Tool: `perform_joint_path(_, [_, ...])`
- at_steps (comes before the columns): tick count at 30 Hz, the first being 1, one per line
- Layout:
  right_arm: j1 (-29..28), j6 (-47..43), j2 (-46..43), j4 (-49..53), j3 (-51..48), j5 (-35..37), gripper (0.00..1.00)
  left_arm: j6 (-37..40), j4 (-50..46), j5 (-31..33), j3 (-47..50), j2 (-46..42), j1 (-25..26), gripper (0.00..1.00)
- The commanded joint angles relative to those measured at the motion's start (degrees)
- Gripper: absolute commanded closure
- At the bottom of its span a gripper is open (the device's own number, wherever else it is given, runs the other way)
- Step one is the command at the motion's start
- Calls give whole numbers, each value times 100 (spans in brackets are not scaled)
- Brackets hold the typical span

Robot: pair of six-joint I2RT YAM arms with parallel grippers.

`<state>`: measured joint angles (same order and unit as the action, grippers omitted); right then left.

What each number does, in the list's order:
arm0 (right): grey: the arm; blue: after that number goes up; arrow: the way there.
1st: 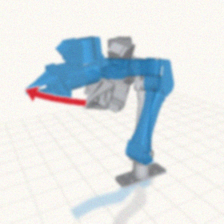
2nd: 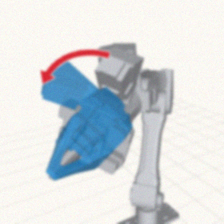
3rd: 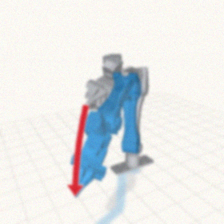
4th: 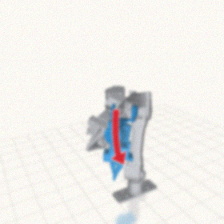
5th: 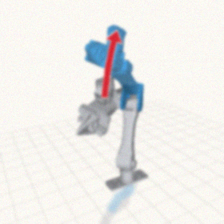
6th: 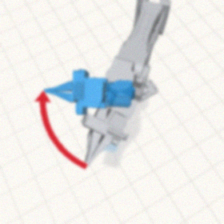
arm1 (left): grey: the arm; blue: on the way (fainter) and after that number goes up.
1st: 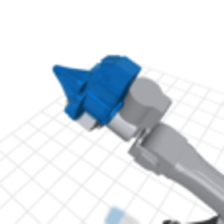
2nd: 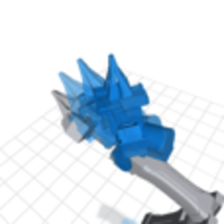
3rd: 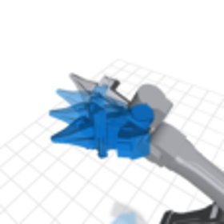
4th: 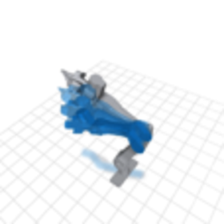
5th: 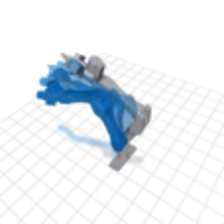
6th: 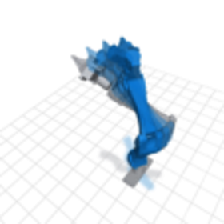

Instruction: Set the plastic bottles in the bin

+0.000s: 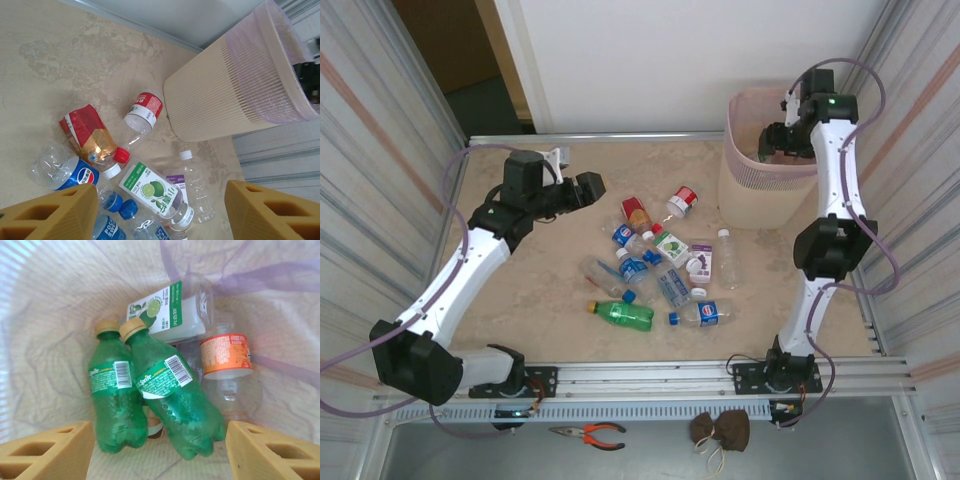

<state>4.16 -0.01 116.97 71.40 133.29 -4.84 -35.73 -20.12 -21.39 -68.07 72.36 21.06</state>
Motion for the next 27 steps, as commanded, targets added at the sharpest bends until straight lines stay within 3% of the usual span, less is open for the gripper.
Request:
perform_joint_path(1, [11, 160, -392, -15, 123, -138, 31, 179, -273, 92, -191, -126, 89, 33])
perform_joint_path(12, [-100, 459, -1743, -777, -944, -353, 33, -287, -942, 806, 485, -579, 527, 35])
perform_joint_path(17, [-193, 577, -2354, -1201, -1622, -489, 35, -992, -1111, 1016, 1069, -824, 631, 36])
perform_joint_path(20, [-230, 617, -2646, -1363, -1960, -510, 35, -1430, -1447, 1471, 1258, -856, 712, 35])
perform_joint_path(27, [-236, 683, -3058, -1644, -2484, -568, 36, -2621, -1944, 1876, 1318, -377, 797, 31])
